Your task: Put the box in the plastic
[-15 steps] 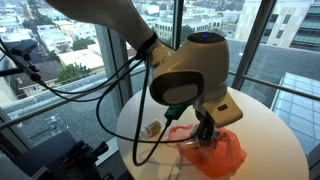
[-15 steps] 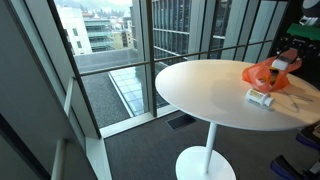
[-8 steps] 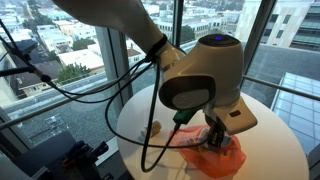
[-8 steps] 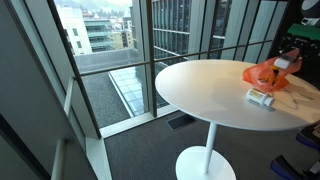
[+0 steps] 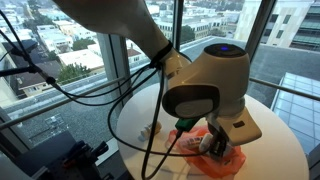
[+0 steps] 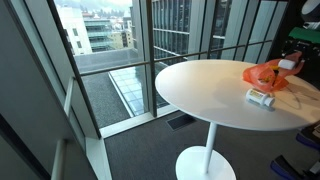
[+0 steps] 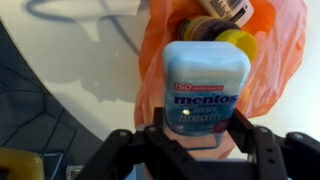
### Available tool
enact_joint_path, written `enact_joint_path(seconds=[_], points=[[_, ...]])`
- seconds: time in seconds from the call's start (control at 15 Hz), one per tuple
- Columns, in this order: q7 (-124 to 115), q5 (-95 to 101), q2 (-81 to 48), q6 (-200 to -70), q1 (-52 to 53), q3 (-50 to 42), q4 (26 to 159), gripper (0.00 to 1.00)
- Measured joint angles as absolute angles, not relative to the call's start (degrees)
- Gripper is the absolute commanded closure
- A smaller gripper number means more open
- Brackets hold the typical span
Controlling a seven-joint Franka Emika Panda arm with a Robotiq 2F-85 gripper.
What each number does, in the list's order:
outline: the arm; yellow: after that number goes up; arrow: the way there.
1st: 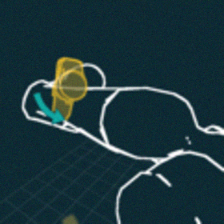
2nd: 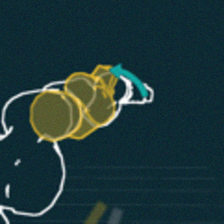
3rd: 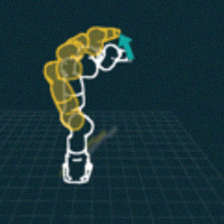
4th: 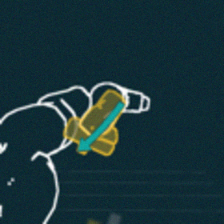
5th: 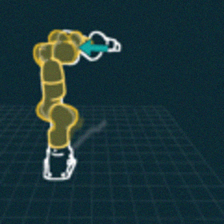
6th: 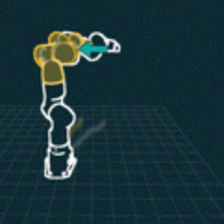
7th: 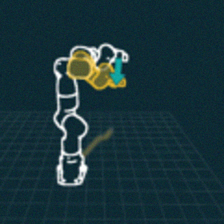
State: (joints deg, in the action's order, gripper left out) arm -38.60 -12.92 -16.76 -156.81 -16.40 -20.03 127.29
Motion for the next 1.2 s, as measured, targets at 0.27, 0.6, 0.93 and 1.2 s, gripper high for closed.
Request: enact_joint_path(seconds=[0.27,0.6,0.93,1.2], points=[[-38.6,-12.9,-17.9,-156.8,-16.6,-20.2,127.3,0.09],[-38.6,-12.9,-18.3,-156.8,-16.6,-20.2,127.2,0.0],[-38.4,-12.9,-18.2,-156.8,-16.4,-20.2,127.1,0.0],[-36.3,-12.9,-16.8,-156.8,-16.2,-19.9,127.5,0.0]])
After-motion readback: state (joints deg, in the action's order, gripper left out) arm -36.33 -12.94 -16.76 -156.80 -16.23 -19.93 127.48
